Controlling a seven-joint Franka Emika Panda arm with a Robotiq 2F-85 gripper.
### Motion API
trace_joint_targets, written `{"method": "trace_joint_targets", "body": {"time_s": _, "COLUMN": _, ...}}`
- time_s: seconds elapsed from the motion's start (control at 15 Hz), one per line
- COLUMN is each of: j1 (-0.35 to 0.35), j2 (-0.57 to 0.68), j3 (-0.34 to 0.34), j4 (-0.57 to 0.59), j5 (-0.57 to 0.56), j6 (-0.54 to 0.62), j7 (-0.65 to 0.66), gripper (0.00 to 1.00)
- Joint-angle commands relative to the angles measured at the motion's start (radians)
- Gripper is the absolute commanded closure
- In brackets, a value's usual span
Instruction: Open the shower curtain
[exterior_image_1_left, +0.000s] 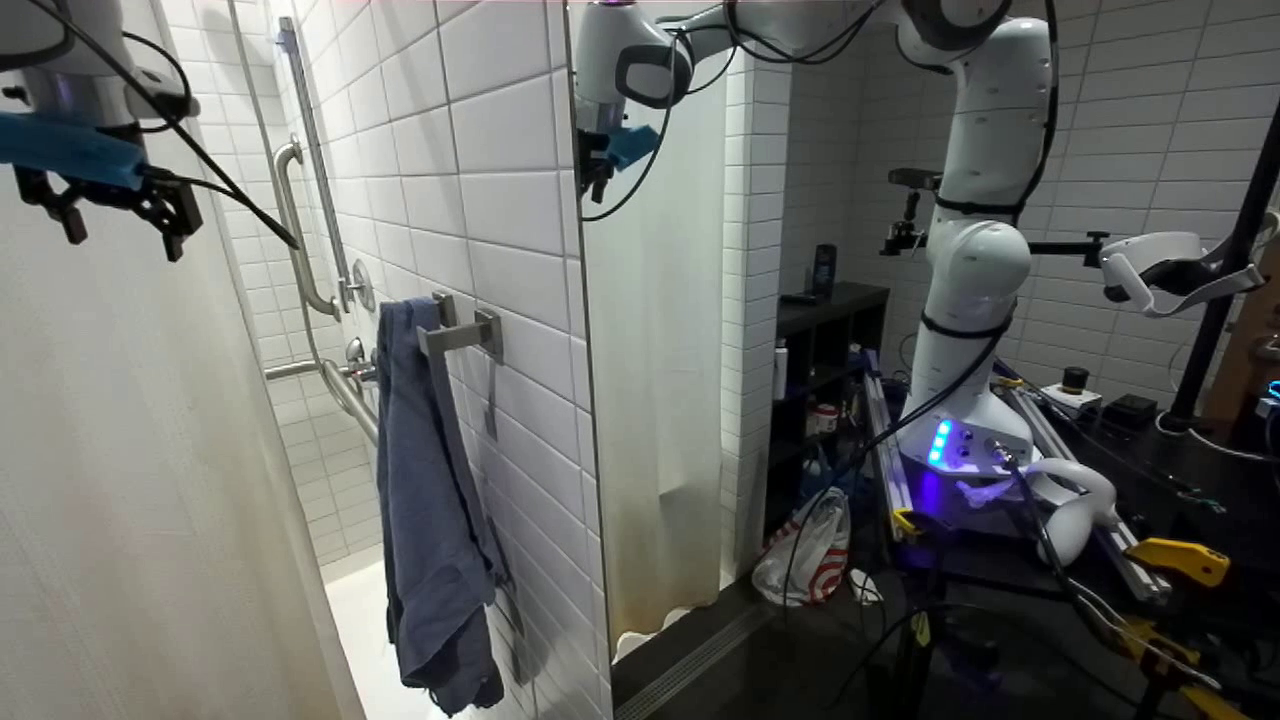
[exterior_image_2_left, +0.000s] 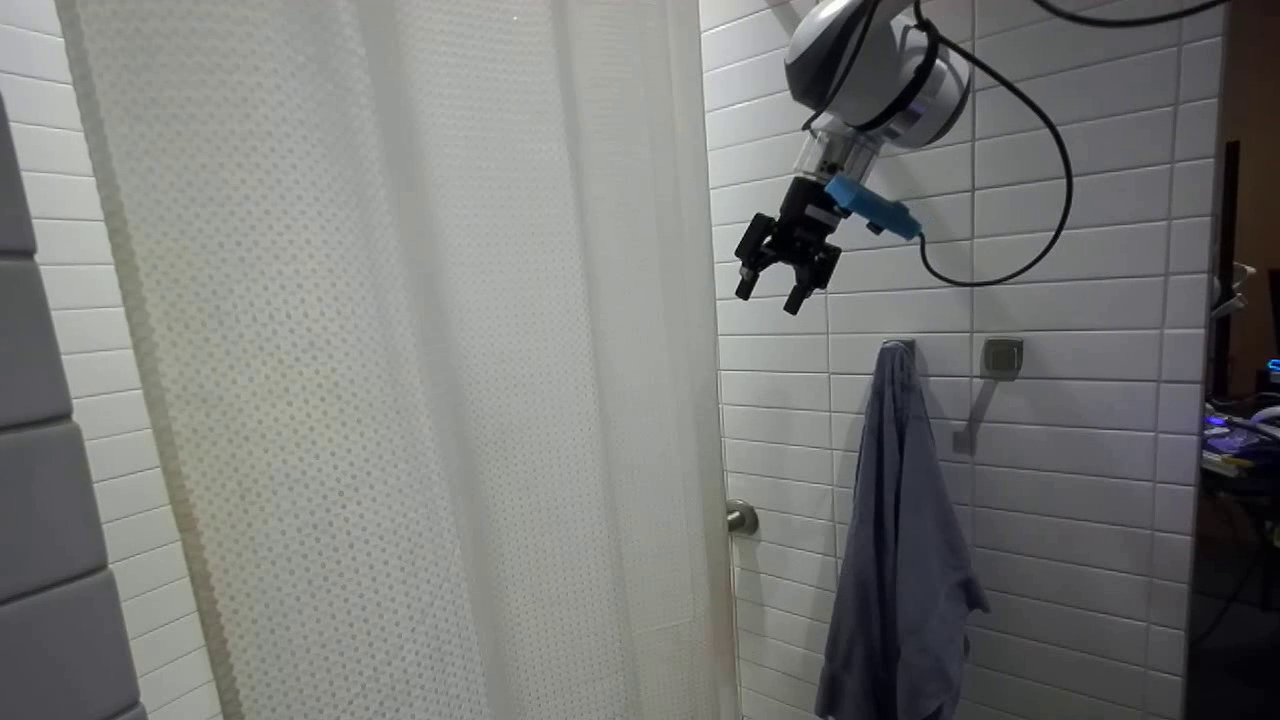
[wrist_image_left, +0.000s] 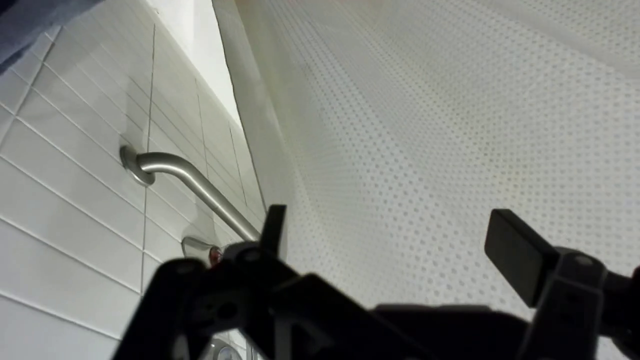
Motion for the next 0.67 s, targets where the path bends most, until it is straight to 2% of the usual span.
{"method": "trace_joint_targets", "body": {"time_s": 0.0, "j1": -0.028, "j2": 0.122, "j3": 0.023, "j4": 0.171, "j5": -0.003, "j6": -0.028, "j7": 0.027, "gripper": 0.00}}
{"method": "trace_joint_targets", "body": {"time_s": 0.2, "j1": -0.049, "j2": 0.197, "j3": 0.035, "j4": 0.292, "j5": -0.010, "j6": -0.075, "j7": 0.073, "gripper": 0.00}}
{"method": "trace_joint_targets", "body": {"time_s": 0.27, "j1": -0.052, "j2": 0.135, "j3": 0.044, "j4": 0.190, "j5": -0.006, "j6": -0.025, "j7": 0.035, "gripper": 0.00}}
{"method": "trace_joint_targets", "body": {"time_s": 0.4, "j1": -0.061, "j2": 0.174, "j3": 0.049, "j4": 0.245, "j5": -0.008, "j6": -0.043, "j7": 0.052, "gripper": 0.00}}
{"method": "trace_joint_targets", "body": {"time_s": 0.6, "j1": -0.064, "j2": 0.189, "j3": 0.051, "j4": 0.266, "j5": -0.009, "j6": -0.050, "j7": 0.060, "gripper": 0.00}}
